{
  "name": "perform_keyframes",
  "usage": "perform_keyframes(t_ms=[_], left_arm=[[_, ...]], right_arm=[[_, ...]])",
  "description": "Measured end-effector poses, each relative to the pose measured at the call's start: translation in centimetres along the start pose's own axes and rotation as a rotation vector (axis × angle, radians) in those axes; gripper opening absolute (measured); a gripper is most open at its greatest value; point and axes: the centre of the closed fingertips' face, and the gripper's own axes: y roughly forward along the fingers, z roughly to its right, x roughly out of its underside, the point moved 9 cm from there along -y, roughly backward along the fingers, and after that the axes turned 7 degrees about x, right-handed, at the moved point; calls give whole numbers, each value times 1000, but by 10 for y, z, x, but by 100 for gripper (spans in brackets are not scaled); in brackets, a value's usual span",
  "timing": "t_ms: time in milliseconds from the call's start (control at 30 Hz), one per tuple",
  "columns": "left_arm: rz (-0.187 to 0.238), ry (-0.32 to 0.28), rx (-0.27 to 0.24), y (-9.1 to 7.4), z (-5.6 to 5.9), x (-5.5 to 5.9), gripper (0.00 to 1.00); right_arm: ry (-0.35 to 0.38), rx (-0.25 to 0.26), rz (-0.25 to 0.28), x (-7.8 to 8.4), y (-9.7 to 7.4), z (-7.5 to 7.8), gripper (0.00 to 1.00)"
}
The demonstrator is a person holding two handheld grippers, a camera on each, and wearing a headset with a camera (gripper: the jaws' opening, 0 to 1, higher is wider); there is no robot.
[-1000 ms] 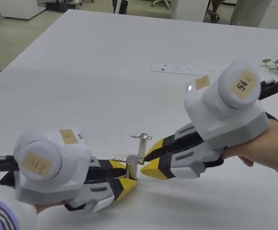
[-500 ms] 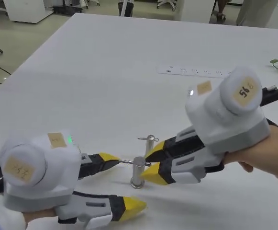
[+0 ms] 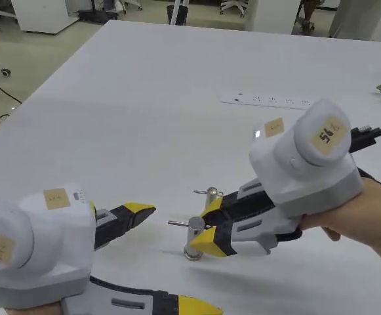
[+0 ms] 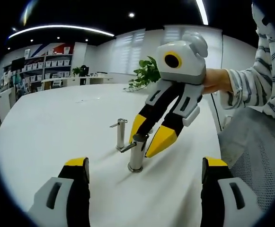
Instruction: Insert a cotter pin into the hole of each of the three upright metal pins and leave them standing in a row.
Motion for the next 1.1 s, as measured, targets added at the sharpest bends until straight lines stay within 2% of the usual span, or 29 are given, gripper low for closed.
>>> perform_keyframes(t_ms=[67, 267, 500, 700, 800, 867, 933, 967, 1100], left_arm=[[-13, -4, -12, -2, -1, 3, 99], [-15, -23, -37, -8, -2, 5, 99], [9, -12, -77, -13, -5, 2, 99], [7, -7, -83, -15, -5, 1, 99], [24, -28, -74, -16, -4, -1, 99], [30, -26, -75, -17, -4, -2, 99], [28, -31, -72, -18, -3, -3, 99], [26, -32, -71, -19, -3, -3, 99], [18, -29, -66, -18, 0, -5, 99]], right_arm=[[-4, -2, -1, 0, 2, 0, 19], [-2, 6, 9, -2, 6, 1, 17], [-22, 19, 36, -2, 7, 1, 15], [-44, 41, 36, -2, 7, -1, 14], [-67, 55, 37, -2, 6, -1, 14], [-80, 47, 40, -2, 4, -2, 13], [-53, 22, 80, -2, 2, -4, 13], [-53, 19, 84, -2, 1, -4, 13], [-98, 1, 101, -1, -8, -8, 13]])
